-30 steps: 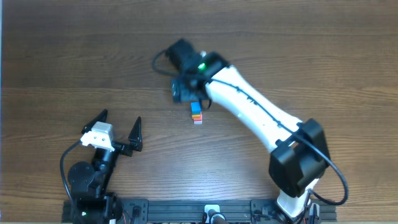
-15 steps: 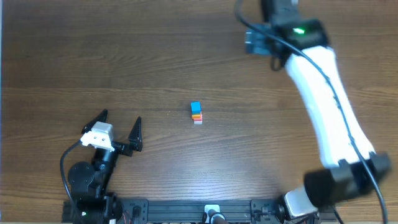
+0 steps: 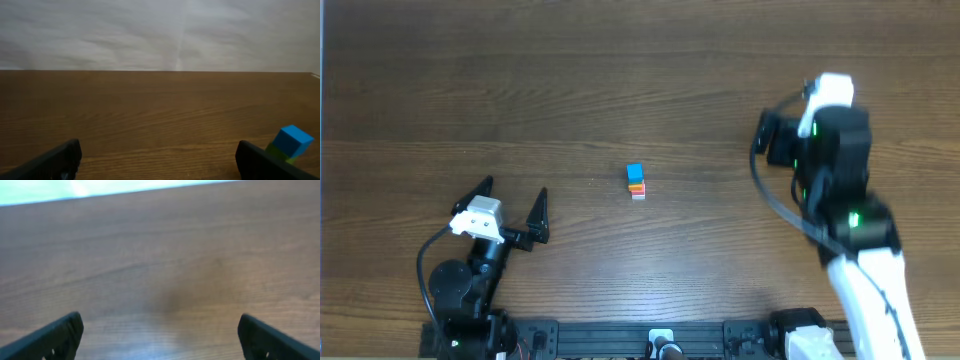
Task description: Stack Cubes
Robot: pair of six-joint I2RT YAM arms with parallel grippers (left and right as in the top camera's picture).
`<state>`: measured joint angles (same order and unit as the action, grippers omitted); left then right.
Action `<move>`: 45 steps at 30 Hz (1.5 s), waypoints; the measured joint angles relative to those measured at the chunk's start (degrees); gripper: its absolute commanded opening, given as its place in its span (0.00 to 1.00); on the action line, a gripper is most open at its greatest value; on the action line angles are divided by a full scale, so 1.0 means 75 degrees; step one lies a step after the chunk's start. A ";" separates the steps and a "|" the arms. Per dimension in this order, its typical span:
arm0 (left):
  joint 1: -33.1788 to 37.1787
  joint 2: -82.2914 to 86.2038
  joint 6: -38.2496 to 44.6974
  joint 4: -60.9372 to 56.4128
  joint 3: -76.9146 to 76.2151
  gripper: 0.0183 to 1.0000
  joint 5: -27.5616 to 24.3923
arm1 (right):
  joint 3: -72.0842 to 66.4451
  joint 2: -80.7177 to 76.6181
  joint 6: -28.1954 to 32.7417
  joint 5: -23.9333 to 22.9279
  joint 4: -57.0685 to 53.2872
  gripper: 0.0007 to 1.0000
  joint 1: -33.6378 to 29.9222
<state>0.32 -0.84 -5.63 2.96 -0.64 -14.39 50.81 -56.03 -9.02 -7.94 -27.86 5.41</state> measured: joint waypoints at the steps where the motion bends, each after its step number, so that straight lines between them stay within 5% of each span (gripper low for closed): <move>1: 0.0000 0.0000 0.0009 -0.0003 0.0000 1.00 0.0000 | -0.0347 0.0315 0.0009 0.0029 0.0262 0.99 -0.0015; 10: 0.0000 0.0000 0.0009 0.0000 0.0000 1.00 -0.0003 | -0.3351 0.3503 0.0154 0.0466 0.2215 0.99 -0.0935; 21: 0.0000 0.0000 0.0009 0.0000 0.0000 1.00 0.0000 | -0.5243 0.5595 0.0440 0.0892 0.2871 0.99 -0.1011; 45: 0.0000 0.0000 0.0009 0.0000 0.0000 1.00 0.0000 | -0.5989 0.7353 0.0460 0.0918 0.3302 0.99 -0.1011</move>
<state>0.32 -0.84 -5.56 2.96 -0.64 -14.39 5.89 -0.89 -5.56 -1.06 -3.09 -2.17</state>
